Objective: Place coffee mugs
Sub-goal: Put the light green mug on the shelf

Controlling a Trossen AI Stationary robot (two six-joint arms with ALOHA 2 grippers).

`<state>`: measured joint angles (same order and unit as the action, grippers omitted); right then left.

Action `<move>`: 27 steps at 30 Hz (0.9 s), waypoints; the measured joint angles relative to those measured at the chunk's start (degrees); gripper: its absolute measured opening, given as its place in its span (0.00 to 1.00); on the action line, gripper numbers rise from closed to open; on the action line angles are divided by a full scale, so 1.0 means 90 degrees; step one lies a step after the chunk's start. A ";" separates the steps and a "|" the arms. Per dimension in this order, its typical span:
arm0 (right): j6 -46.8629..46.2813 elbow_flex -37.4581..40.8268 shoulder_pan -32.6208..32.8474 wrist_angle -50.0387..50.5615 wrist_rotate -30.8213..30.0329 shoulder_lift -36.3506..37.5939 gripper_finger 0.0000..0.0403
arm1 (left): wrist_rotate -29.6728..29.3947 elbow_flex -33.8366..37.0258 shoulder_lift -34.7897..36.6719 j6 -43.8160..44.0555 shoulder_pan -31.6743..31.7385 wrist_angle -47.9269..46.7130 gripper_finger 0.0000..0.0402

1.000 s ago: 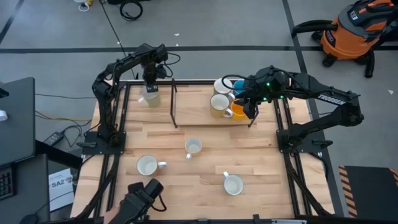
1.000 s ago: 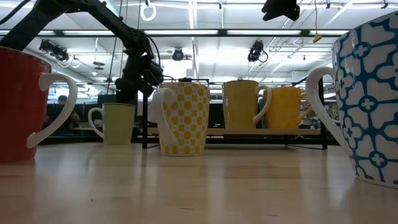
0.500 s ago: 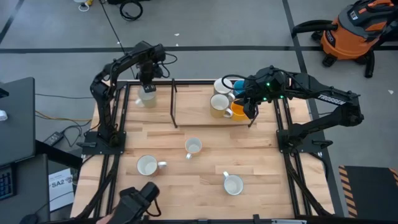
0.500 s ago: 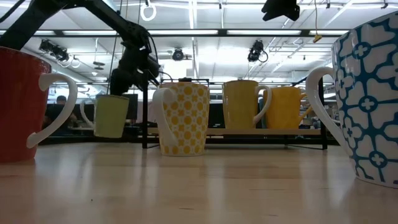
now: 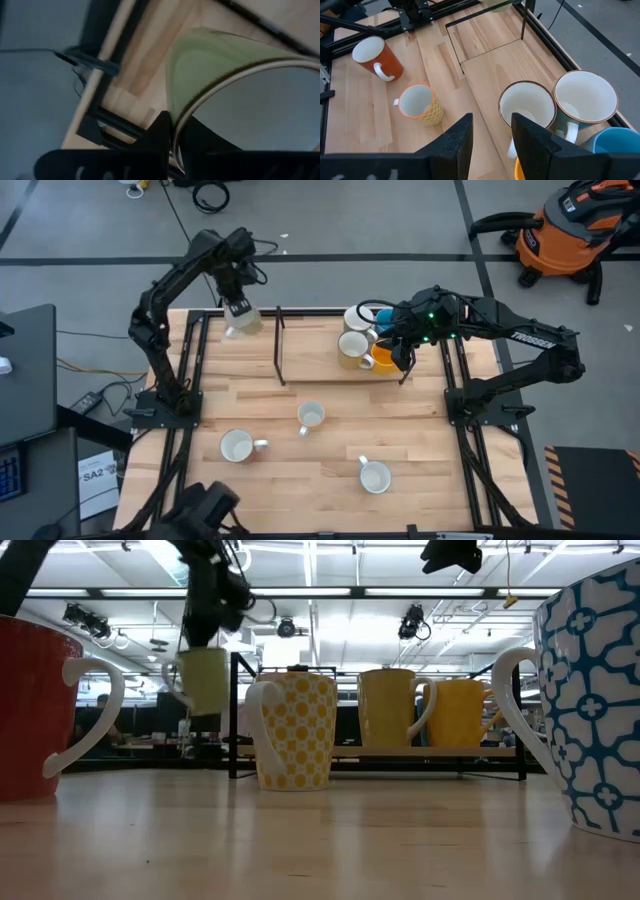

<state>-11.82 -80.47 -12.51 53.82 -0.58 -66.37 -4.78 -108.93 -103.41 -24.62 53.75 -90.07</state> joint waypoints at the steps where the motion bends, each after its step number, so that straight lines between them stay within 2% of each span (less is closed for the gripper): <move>1: 0.0000 0.0000 0.0000 0.0000 -0.0001 0.0000 0.35 | 0.0001 -0.0104 0.0091 0.0004 -0.0005 -0.0005 0.07; 7: -0.0002 0.0000 0.0000 0.0000 0.0000 0.0000 0.35 | -0.0007 -0.0746 0.0534 0.0293 -0.0054 -0.0015 0.07; 11: -0.0002 0.0000 0.0001 -0.0004 -0.0001 0.0000 0.35 | 0.0076 -0.1158 0.0697 0.0936 -0.0117 -0.0021 0.07; 17: -0.0002 0.0000 0.0000 -0.0019 0.0000 0.0000 0.35 | 0.0567 -0.1640 0.0743 0.2362 -0.0352 0.0011 0.07; 27: 0.0257 0.0000 0.0000 -0.0019 0.0000 -0.0002 0.35 | 0.0983 -0.1648 0.0696 0.4880 -0.1018 0.0747 0.07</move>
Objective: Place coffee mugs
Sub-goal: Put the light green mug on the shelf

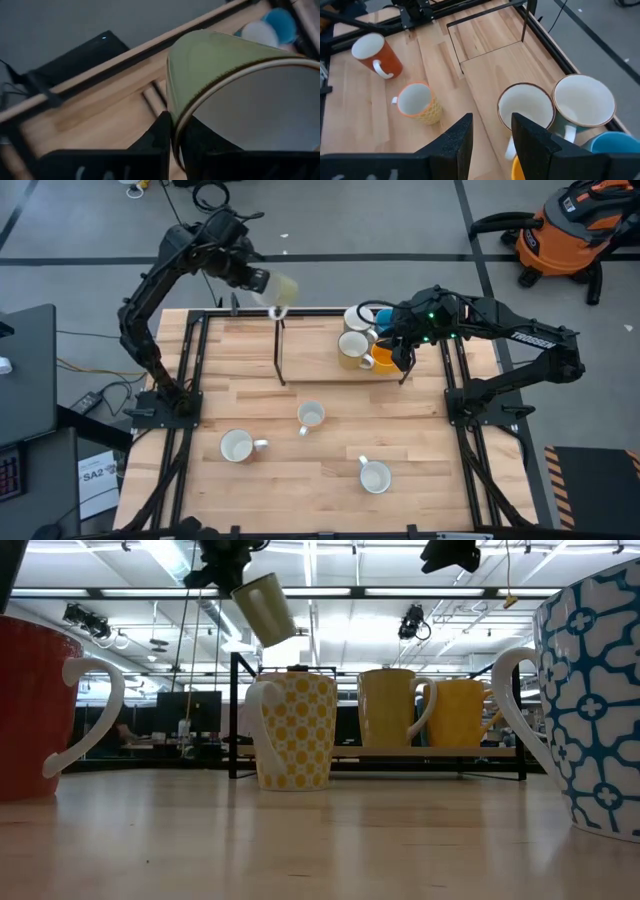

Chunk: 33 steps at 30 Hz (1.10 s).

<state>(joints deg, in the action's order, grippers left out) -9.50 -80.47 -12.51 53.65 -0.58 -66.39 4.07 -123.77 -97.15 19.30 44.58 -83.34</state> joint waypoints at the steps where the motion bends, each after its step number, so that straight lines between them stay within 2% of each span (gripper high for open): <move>1: 0.0094 0.0000 0.0000 0.0000 -0.0001 0.0001 0.35 | 0.0016 0.0000 -0.0003 0.0174 -0.0079 0.0086 0.07; 8: 0.0580 0.0000 0.0000 -0.0078 -0.0002 0.0000 0.35 | 0.0064 0.0000 -0.0135 0.1358 -0.0596 0.0680 0.07; 16: 0.1057 0.0000 0.0000 -0.0181 -0.0002 0.0000 0.35 | 0.0282 0.0000 -0.0662 0.2002 -0.0926 0.1060 0.07; 33: 0.1414 0.0000 0.0000 -0.0165 -0.0002 0.0000 0.35 | 0.0937 0.0000 -0.2098 0.3001 -0.0870 0.1143 0.07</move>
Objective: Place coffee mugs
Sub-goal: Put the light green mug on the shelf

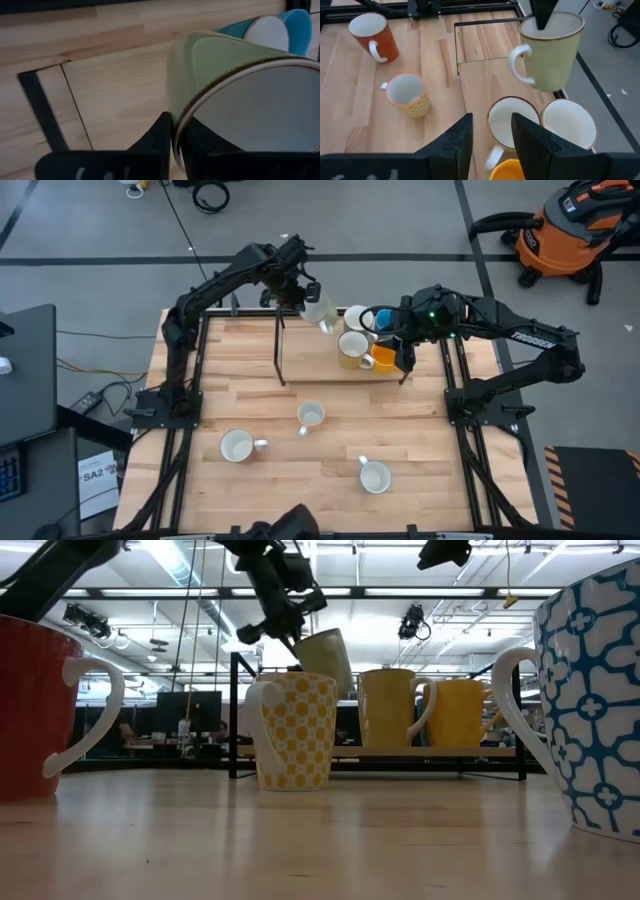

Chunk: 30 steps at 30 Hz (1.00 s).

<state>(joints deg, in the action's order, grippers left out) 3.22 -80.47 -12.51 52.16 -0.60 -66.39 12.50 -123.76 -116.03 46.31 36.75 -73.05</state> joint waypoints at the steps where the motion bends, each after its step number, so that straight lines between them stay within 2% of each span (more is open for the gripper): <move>1: 0.0000 0.0000 0.0000 0.0000 0.0000 0.0000 0.35 | 0.0038 0.0000 -0.0047 0.0035 0.0003 0.0012 0.07; 20: -0.0002 0.0000 0.0000 0.0000 0.0012 0.0000 0.35 | 0.0116 0.0002 -0.0571 0.0830 -0.0023 -0.0023 0.07; 30: -0.0005 0.0000 0.0000 0.0000 0.0017 0.0000 0.35 | 0.0148 0.0000 -0.0871 0.1564 -0.0108 -0.0022 0.07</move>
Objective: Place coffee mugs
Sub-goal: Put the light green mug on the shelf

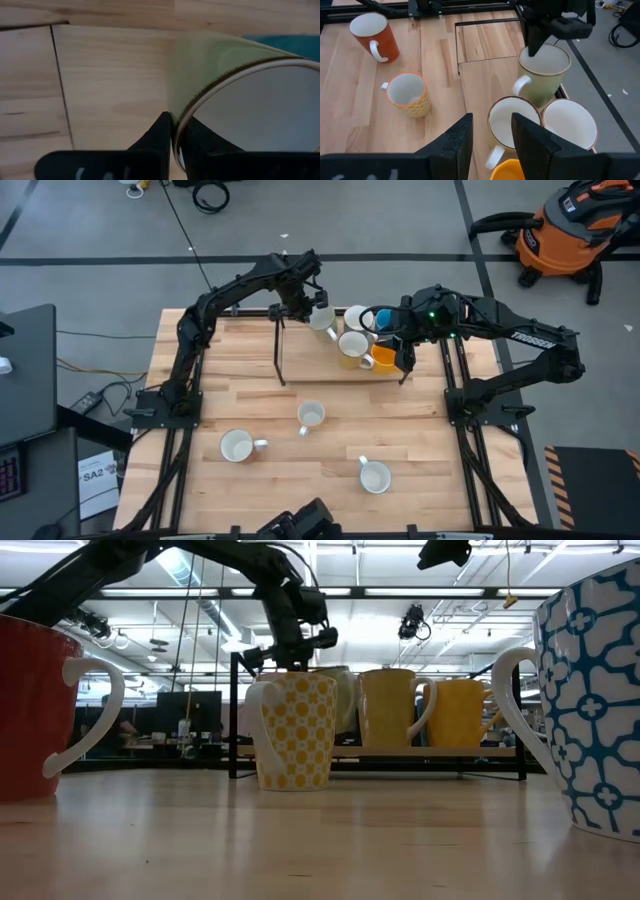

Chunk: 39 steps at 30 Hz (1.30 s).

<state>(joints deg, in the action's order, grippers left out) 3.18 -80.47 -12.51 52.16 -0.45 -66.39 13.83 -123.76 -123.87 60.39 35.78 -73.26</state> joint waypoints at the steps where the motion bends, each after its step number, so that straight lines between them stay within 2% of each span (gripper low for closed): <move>1: 0.0001 0.0000 0.0000 0.0002 0.0000 0.0000 0.35 | 0.0012 0.0000 -0.0040 0.0100 0.0002 0.0011 0.07; 4: 0.0000 0.0000 0.0000 0.0005 0.0000 0.0000 0.35 | 0.0053 0.0000 -0.0149 0.0383 -0.0001 0.0038 0.07; 21: 0.0000 0.0000 0.0000 0.0018 0.0002 0.0000 0.35 | 0.0118 0.0000 -0.0238 0.0383 -0.0003 0.0157 0.14; 29: 0.0000 0.0000 0.0000 0.0020 0.0002 0.0000 0.35 | 0.0094 0.0000 -0.0238 -0.0116 -0.0020 0.0174 0.15; 39: 0.0000 0.0000 0.0000 0.0022 0.0002 0.0000 0.35 | 0.0058 0.0000 -0.0272 -0.0120 -0.0083 0.0279 0.15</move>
<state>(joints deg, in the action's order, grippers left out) 3.18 -80.47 -12.51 52.36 -0.43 -66.39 14.35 -123.76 -126.32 59.31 35.03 -70.74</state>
